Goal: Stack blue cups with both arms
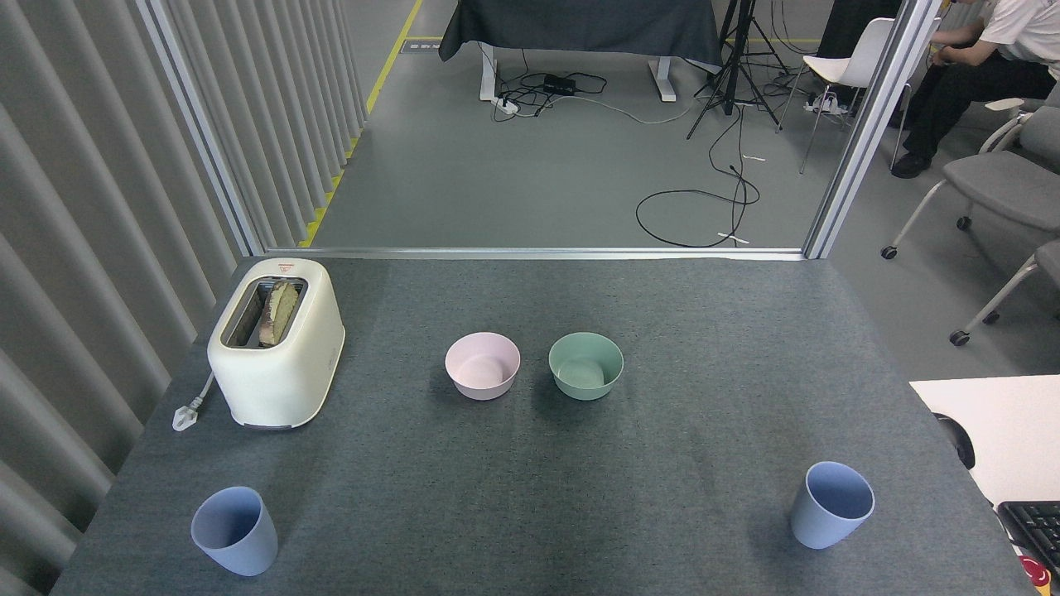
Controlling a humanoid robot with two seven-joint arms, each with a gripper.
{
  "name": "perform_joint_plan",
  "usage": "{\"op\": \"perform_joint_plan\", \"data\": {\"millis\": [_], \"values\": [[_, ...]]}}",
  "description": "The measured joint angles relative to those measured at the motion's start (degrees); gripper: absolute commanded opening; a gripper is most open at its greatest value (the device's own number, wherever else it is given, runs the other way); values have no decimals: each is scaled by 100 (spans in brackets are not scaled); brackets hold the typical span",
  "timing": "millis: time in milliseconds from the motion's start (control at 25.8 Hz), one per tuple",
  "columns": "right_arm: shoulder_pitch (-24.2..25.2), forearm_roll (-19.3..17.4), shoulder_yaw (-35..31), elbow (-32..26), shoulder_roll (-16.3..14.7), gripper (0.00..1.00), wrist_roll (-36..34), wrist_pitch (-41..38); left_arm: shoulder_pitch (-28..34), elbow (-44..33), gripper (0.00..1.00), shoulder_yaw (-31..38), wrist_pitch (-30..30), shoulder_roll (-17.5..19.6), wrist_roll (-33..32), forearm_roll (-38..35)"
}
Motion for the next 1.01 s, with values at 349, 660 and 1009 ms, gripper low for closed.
{"op": "perform_joint_plan", "data": {"millis": [349, 660, 1009], "values": [[6, -1, 146, 40, -23, 100, 41, 15, -9, 38, 100, 13, 125, -7, -2, 1], [1, 15, 179, 87, -9, 100, 48, 30, -80, 255, 100, 28, 1036, -46, -162, 205], [0, 21, 171, 94, -12, 100, 49, 45, -608, 569, 100, 13, 1755, -217, -276, 511]]}}
